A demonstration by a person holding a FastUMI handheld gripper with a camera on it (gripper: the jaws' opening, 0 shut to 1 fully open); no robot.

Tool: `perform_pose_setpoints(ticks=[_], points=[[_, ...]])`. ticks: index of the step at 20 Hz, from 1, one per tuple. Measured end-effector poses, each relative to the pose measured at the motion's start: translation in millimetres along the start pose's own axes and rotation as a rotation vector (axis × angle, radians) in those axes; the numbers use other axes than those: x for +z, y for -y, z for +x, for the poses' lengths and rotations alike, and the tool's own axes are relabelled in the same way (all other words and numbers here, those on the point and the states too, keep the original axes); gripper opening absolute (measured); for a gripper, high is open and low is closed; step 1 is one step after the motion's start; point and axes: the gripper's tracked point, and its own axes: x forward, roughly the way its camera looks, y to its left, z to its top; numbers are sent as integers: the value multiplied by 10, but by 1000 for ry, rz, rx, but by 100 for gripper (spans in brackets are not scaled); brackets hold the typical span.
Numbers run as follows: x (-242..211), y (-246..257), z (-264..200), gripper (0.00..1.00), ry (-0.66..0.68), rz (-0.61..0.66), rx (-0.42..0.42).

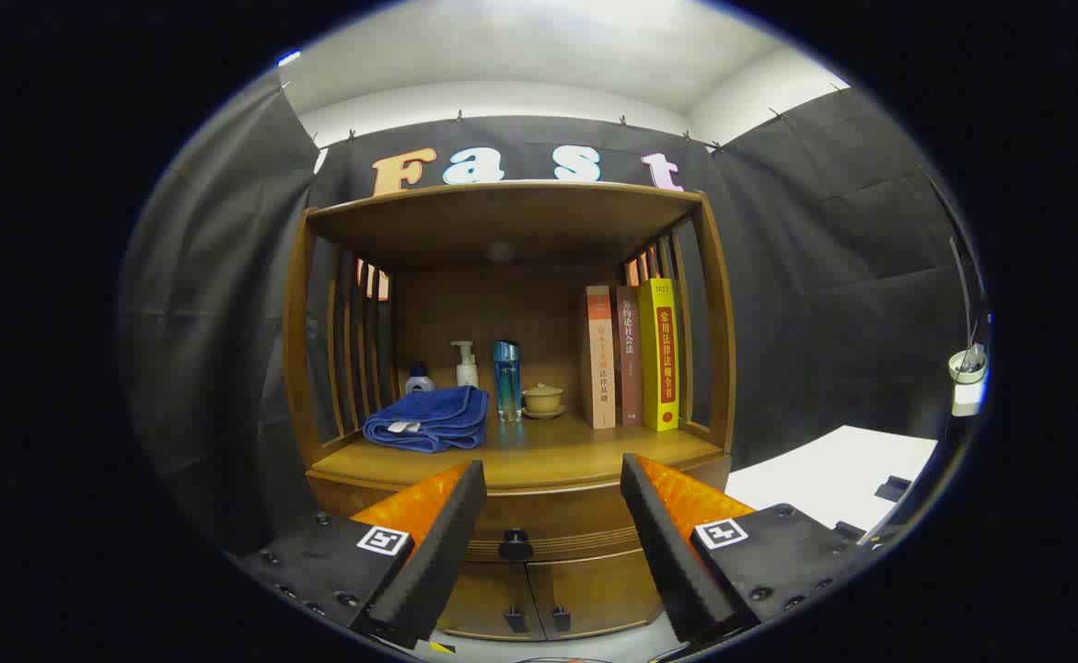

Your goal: Pull open the drawer, take out the items inside it, and place them on the countertop above the cabinet.

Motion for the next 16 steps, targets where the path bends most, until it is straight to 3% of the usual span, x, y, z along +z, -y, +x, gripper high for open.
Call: perform_pose_setpoints(ticks=[16], points=[[-35, 88, 29, 97, -1, 6, -16]])
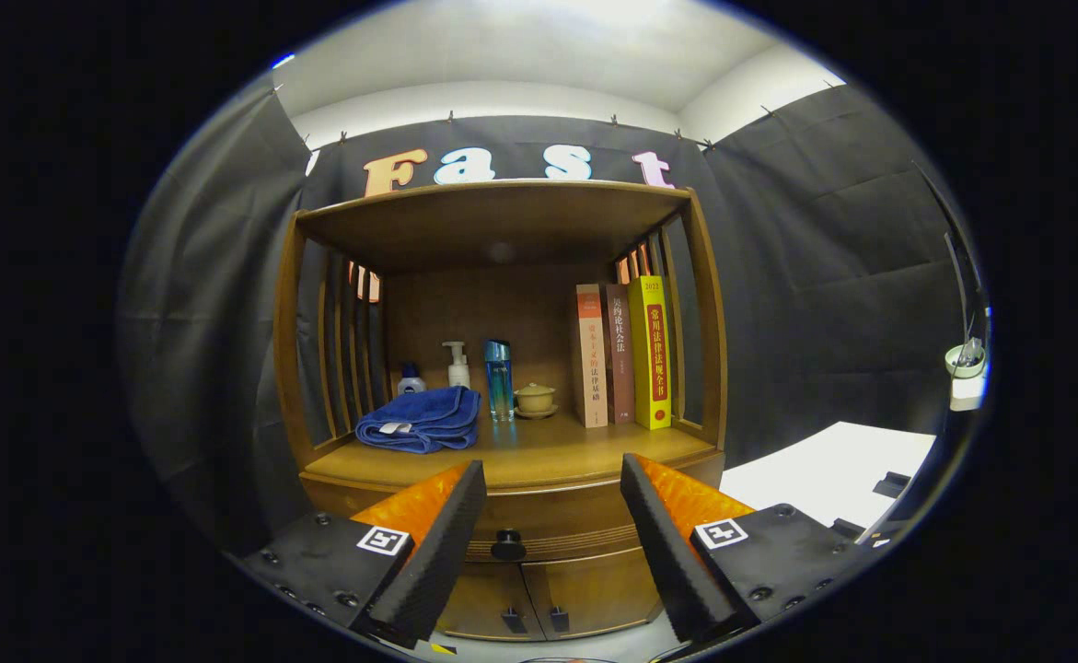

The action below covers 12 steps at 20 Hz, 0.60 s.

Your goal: Pull open the drawer, take out the items inside it, and place them on the countertop above the cabinet.

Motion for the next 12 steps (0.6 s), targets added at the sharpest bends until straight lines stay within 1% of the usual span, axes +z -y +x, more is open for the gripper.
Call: perform_pose_setpoints(ticks=[12], points=[[-5, 28, 9, 97, 1, 1, -3]])
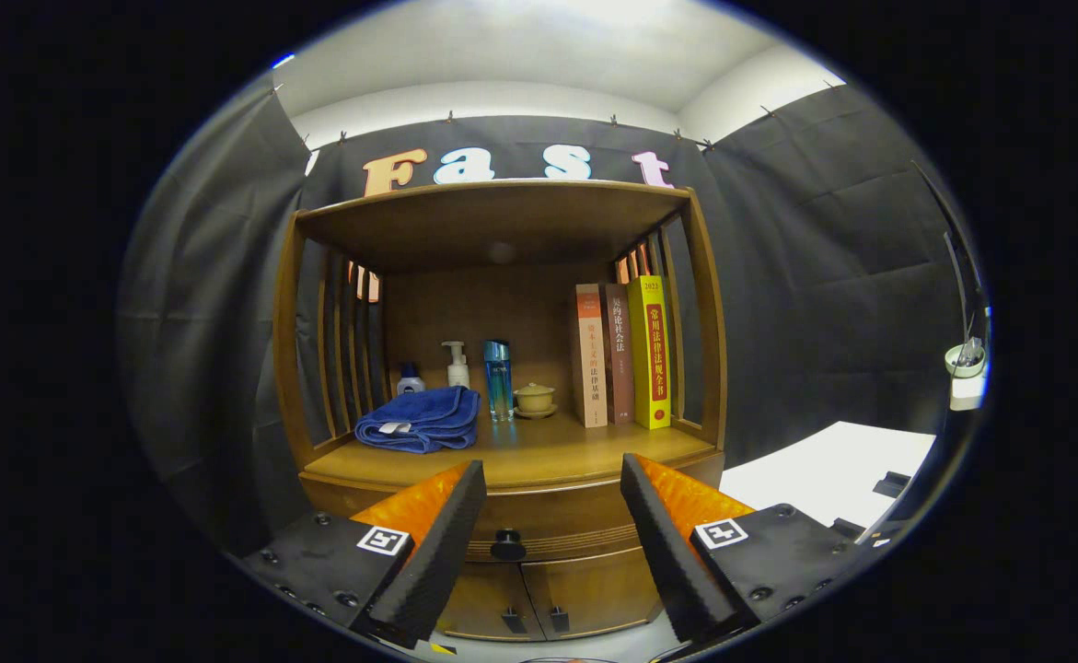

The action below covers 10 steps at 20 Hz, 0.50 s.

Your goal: Pull open the drawer, take out the items inside it, and place them on the countertop above the cabinet.

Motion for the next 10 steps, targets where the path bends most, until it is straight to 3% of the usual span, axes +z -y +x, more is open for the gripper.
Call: perform_pose_setpoints(ticks=[10], points=[[-4, -4, 61, 97, -6, 9, 0]])
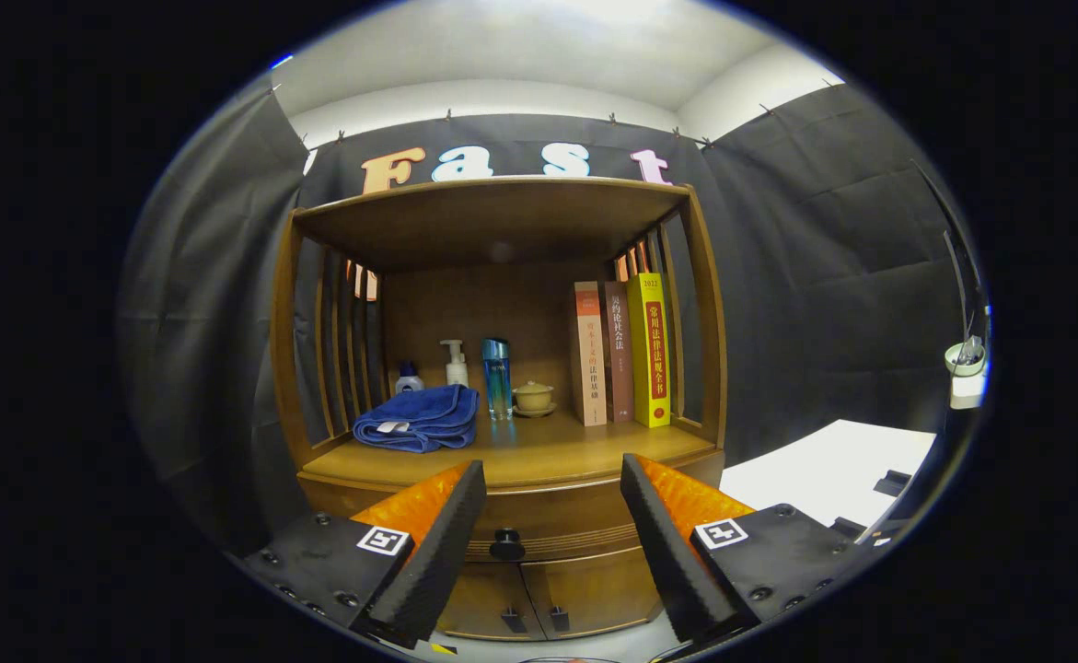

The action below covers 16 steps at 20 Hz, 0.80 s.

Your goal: Pull open the drawer, take out the items inside it, and place them on the countertop above the cabinet.

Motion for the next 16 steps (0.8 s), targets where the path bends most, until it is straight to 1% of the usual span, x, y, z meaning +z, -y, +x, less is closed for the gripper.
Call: perform_pose_setpoints(ticks=[3, 8, 12, 14, 16], points=[[93, 18, 69, 97, 19, -11, -10], [63, -51, 300, 98, 14, -59, 12], [107, -256, 477, 97, 38, -107, 58], [119, -296, 591, 97, 56, -136, 66], [70, -357, 711, 96, 58, -132, 80]])
